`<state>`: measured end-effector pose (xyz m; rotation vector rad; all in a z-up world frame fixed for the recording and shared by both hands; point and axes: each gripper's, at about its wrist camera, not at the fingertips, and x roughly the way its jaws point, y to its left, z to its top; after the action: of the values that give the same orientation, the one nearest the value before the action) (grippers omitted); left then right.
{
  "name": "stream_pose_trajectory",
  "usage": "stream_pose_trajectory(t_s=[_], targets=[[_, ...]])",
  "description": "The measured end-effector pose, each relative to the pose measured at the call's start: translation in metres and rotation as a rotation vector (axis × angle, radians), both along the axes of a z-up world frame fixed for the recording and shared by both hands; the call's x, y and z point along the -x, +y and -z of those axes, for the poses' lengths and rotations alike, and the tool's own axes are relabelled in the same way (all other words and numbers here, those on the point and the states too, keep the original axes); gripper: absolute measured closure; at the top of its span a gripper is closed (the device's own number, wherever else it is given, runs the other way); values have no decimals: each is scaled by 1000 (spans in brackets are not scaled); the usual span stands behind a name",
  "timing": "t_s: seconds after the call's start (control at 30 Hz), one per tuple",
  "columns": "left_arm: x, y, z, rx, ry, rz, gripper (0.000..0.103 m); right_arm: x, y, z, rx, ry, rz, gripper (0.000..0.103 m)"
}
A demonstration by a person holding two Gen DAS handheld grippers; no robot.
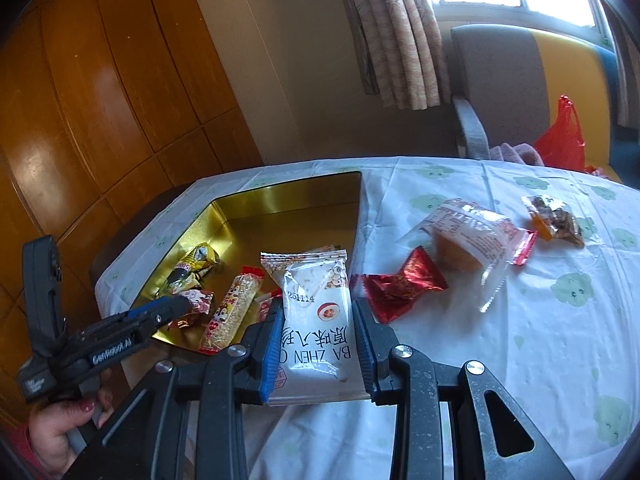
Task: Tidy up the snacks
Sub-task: 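Carry the cereal bar and BA ZHEN bag into the gold tin and release, then withdraw both grippers from the tin toward the remaining snacks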
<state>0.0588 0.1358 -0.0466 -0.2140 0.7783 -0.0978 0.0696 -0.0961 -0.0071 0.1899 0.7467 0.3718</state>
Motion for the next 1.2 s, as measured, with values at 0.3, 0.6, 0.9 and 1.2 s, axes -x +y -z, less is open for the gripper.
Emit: stream_pose_trajectory(t_s=[0.3, 0.6, 0.9, 1.2], targets=[[15, -6, 3, -24, 5, 13, 65, -14, 30, 10, 26, 42, -64, 69], [26, 2, -5, -7, -28, -9, 65, -46, 58, 13, 63, 76, -112, 68], [30, 8, -9, 5, -39, -33, 65, -93, 92, 12, 116, 94, -136, 67], [32, 4, -8, 6, -43, -18, 65, -94, 69, 4, 35, 89, -68, 52]])
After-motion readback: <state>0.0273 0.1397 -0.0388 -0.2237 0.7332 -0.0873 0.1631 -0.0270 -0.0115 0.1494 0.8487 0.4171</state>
